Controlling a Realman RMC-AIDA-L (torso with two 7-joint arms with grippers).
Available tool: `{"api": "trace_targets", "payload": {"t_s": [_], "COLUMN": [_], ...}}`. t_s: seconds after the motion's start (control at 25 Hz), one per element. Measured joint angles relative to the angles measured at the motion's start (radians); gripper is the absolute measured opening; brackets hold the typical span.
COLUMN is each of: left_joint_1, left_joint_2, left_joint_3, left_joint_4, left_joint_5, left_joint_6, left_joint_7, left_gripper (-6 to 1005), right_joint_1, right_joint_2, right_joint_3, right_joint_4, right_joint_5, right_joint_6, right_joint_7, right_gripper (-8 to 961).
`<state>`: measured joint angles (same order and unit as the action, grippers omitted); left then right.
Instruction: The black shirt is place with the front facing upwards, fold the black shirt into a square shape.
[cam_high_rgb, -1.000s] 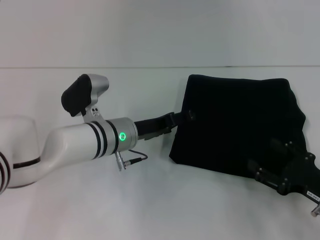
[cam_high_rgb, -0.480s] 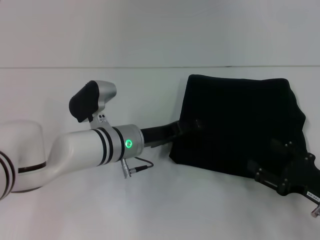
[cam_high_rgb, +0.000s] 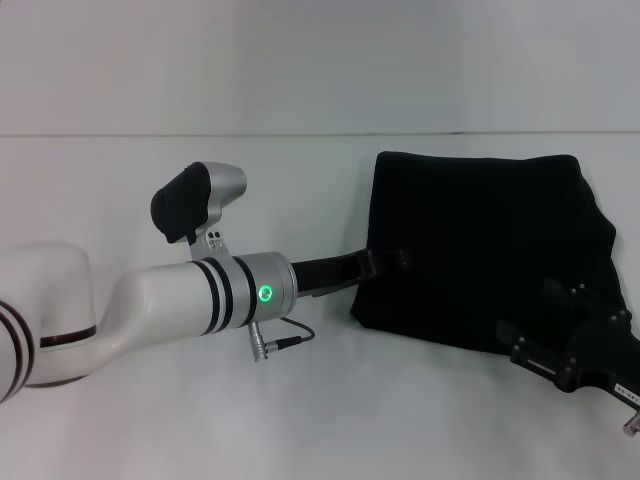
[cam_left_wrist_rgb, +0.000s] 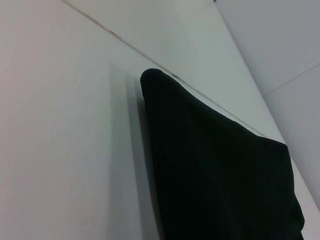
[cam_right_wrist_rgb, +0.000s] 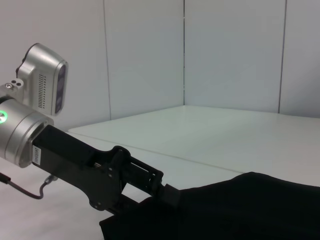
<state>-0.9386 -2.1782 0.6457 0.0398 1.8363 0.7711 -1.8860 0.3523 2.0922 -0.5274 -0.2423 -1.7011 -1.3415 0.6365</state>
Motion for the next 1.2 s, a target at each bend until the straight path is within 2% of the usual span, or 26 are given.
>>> {"api": "trace_targets", "payload": {"t_s": [0.04, 0.68, 0.96, 1.2], "left_joint_1": [0.001, 0.012, 0.066, 0.162], "left_joint_2": [0.000, 0.000, 0.006, 0.014], "left_joint_3": [0.000, -0.004, -0.014, -0.014], "left_joint_4": [0.000, 0.006, 0.031, 0.116], "left_joint_5": [0.000, -0.005, -0.045, -0.060], "left_joint_6": [0.000, 0.007, 0.060, 0.114], "left_joint_7": [0.001, -0.005, -0.010, -0.054], "left_gripper": [803, 149, 142, 138], "right_joint_1": [-0.001, -0.005, -0.002, 0.005], "right_joint_2": [0.000, 0.000, 0.000, 0.000], "right_joint_3": [0.001, 0.006, 0.008, 0.009], "right_joint_4": [0.000, 0.000, -0.003, -0.008], "right_joint_5": [0.000, 0.003, 0.008, 0.009], "right_joint_6": [-0.002, -0.012, -0.011, -0.011], "right_joint_7": [0.000, 0.000, 0.000, 0.000], "right_gripper": [868, 868, 868, 868]}}
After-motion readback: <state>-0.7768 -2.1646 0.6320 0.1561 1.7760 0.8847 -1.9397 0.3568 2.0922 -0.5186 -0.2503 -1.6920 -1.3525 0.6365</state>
